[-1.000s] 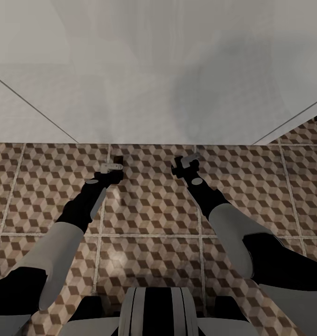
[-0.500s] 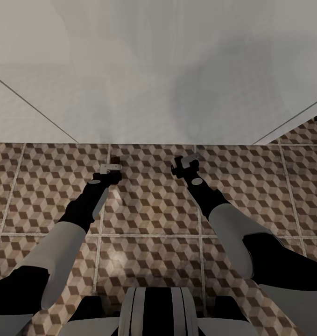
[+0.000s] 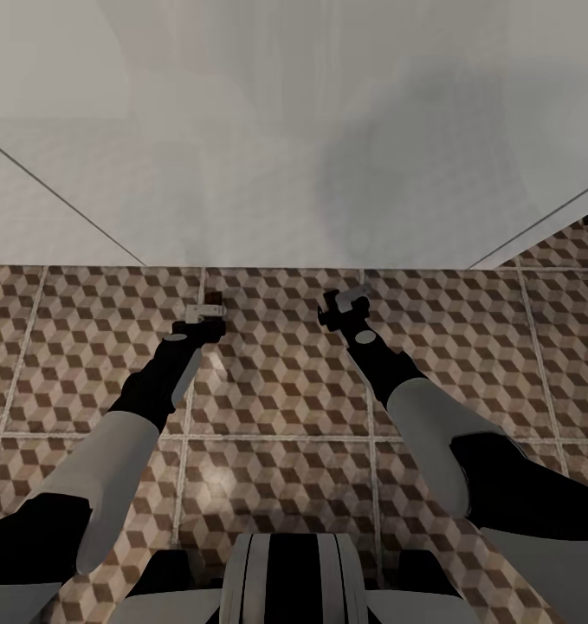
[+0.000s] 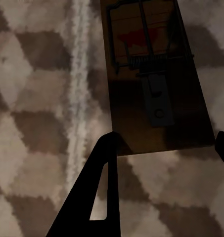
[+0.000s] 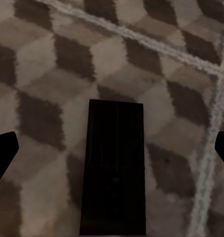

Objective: Take the four mousetraps from the cabinet in the bathroom and place them on the bathroom floor. Make sure all four end up on the same floor surface, and ensure that at least two of them are either under or directly next to the same bathroom sink.

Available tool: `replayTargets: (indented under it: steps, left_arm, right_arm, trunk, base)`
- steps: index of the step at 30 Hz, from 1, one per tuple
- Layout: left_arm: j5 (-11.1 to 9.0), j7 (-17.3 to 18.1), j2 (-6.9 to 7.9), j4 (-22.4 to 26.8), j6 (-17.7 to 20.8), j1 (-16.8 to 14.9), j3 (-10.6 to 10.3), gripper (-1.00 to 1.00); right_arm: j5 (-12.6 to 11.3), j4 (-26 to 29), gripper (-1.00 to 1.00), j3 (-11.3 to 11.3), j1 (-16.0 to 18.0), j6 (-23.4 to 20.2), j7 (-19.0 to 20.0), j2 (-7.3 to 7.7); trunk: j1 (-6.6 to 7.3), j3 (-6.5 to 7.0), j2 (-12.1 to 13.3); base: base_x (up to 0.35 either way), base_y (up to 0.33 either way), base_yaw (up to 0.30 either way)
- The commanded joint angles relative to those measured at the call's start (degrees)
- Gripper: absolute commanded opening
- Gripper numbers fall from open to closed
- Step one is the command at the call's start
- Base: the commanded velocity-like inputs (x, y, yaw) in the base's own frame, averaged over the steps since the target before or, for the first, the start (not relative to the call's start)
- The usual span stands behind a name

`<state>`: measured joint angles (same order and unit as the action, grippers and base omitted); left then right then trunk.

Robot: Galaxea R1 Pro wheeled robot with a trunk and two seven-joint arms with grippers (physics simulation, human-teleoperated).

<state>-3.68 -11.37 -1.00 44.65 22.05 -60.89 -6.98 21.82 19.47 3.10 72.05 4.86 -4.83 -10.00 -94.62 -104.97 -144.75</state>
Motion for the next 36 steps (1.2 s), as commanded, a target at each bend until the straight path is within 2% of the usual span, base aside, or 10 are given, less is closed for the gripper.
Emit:
replayTargets:
  steps: [1,29,30,36]
  left_arm:
    - [-0.4,-0.5,0.04,0.1,0.3,0.0,-0.2,-1.00]
    - [-0.3,-0.5,0.04,0.1,0.3,0.0,-0.2,-1.00]
    - [-0.3,-0.5,0.04,0.1,0.2,0.0,-0.2,1.00]
    - [-0.1,-0.5,0.04,0.0,0.2,0.0,-0.3,1.00]
  right_arm:
    - [0.4,-0.1,1.00,0.2,0.0,0.1,-0.4,0.00]
    - [0.4,-0.9,1.00,0.2,0.0,0.9,-0.4,0.00]
    - [0.4,-0.9,1.00,0.2,0.0,1.2,-0.4,0.00]
    - [0.4,-1.1,1.00,0.2,0.0,1.8,-0.4,0.00]
  trunk:
    - [0.01,-0.03,0.0]
    - [0.01,-0.03,0.0]
    - [0.01,-0.03,0.0]
    - [0.01,-0.03,0.0]
  base:
    - [0.000,0.000,0.000]
    - [0.000,0.000,0.000]
    - [0.000,0.000,0.000]
    - [0.000,0.000,0.000]
